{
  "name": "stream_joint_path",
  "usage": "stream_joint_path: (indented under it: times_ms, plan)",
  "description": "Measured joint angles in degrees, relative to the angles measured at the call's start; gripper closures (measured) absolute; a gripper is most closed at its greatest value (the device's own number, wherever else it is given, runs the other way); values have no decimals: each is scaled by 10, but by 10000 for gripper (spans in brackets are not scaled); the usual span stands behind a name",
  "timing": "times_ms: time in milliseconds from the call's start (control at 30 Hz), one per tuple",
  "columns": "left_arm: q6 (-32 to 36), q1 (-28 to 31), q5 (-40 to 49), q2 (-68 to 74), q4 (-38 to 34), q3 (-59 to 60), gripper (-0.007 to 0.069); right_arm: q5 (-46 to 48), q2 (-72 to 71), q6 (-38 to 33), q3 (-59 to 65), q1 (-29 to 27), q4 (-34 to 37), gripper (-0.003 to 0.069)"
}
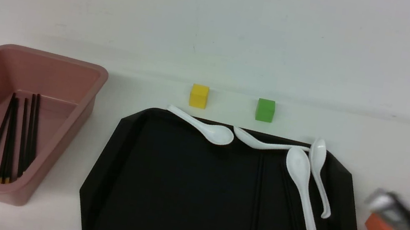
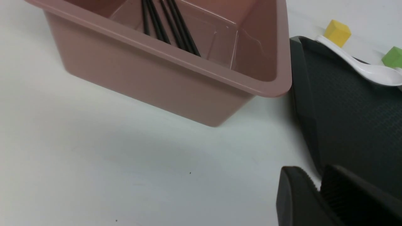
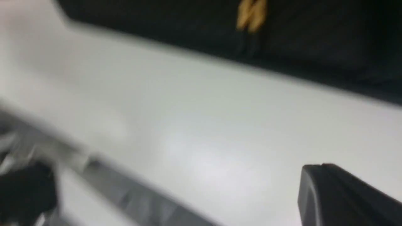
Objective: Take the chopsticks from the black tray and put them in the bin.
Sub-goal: Use the right arm to grab a pair of chopsticks
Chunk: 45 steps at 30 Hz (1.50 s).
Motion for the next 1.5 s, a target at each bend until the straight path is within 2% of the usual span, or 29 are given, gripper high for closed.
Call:
stream_joint_path:
  times_ms: [67, 167, 233, 267, 300, 467, 567, 667, 767, 867, 1000, 1033, 1100, 1300, 1500]
  plan:
    - [0, 0, 0, 0, 0, 0, 488, 8, 46, -22, -25, 40, 24, 653]
    - [0, 0, 0, 0, 0, 0, 487, -2, 83, -18, -65, 100, 29, 652]
    - [0, 0, 0, 0, 0, 0, 487, -23, 96, 22, -105, 139, 10, 651]
    - [0, 0, 0, 0, 0, 0, 487, -43, 100, 67, -126, 162, -18, 651]
    - [0, 0, 0, 0, 0, 0, 487, -47, 101, 86, -134, 166, -24, 651]
    - [0, 0, 0, 0, 0, 0, 487, -134, 103, 404, -234, 245, -291, 646]
    - [0, 0, 0, 0, 0, 0, 487, -119, 112, 576, -283, 289, -457, 634]
    - [0, 0, 0, 0, 0, 0, 485, -84, 130, 678, -321, 322, -567, 610]
    - [0, 0, 0, 0, 0, 0, 480, -57, 160, 756, -353, 348, -630, 561]
    - [0, 0, 0, 0, 0, 0, 479, -57, 177, 777, -362, 354, -638, 511]
    - [0, 0, 0, 0, 0, 0, 475, -66, 210, 796, -365, 354, -642, 354]
    - [0, 0, 0, 0, 0, 0, 475, -66, 211, 797, -365, 354, -643, 347]
    - [0, 0, 0, 0, 0, 0, 473, -77, 229, 801, -365, 354, -650, 263]
    - [0, 0, 0, 0, 0, 0, 471, -82, 260, 802, -365, 354, -661, 197]
    - [0, 0, 0, 0, 0, 0, 466, -85, 290, 806, -372, 354, -657, 207]
